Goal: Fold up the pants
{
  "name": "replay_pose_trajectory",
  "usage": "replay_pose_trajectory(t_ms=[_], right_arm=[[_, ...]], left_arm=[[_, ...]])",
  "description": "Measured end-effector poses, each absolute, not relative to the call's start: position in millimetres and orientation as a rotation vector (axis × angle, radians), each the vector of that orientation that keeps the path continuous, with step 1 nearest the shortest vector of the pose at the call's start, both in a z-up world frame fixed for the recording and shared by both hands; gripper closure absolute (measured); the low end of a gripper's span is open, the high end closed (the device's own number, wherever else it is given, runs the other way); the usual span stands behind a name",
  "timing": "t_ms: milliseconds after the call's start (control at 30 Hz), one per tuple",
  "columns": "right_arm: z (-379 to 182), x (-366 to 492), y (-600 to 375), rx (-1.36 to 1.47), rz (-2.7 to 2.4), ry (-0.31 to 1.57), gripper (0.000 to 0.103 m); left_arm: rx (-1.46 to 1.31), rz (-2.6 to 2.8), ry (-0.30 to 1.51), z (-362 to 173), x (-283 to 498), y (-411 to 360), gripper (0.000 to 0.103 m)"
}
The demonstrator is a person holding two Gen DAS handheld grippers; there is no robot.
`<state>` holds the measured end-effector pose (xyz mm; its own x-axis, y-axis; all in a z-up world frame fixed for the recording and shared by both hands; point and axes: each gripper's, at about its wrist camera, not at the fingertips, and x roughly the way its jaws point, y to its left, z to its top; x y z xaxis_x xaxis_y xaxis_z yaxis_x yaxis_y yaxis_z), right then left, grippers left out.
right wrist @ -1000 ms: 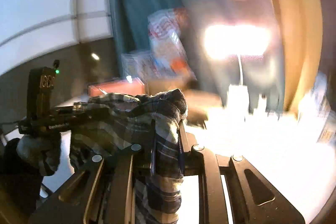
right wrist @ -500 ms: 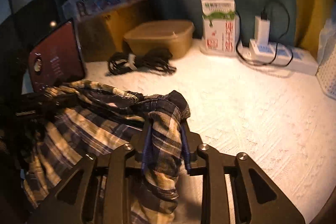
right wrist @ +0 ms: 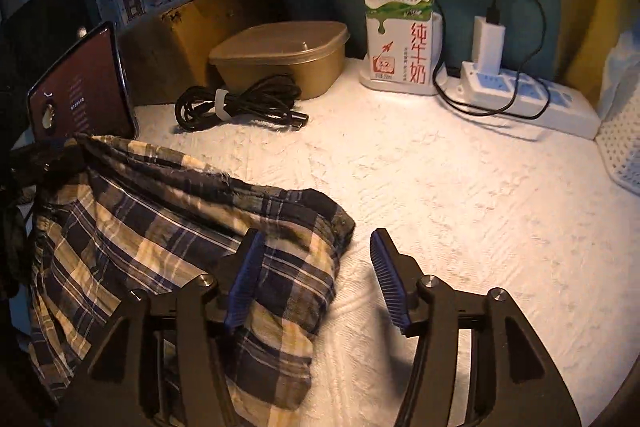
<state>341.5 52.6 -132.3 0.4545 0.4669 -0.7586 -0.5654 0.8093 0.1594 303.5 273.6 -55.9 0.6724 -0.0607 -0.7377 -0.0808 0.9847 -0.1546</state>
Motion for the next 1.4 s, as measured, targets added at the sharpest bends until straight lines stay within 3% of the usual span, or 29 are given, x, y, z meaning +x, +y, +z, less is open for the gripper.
replay_pose_trajectory(t_ms=[233, 567, 1400], right_arm=[[-128.1, 323.4, 38.2, -0.143, 0.604, 0.893, 0.033], [-104.6, 285.3, 5.4, -0.150, 0.576, 0.860, 0.031], [-4.7, 125.9, -135.0, -0.066, 0.369, 0.614, 0.031]], left_arm=[[-0.175, 0.068, 0.817, -48.9, 279.4, 281.5, 0.016], [-0.200, 0.117, 0.685, -16.9, 225.3, 271.2, 0.015], [-0.106, -0.084, 0.556, 32.0, 123.0, 88.3, 0.014]])
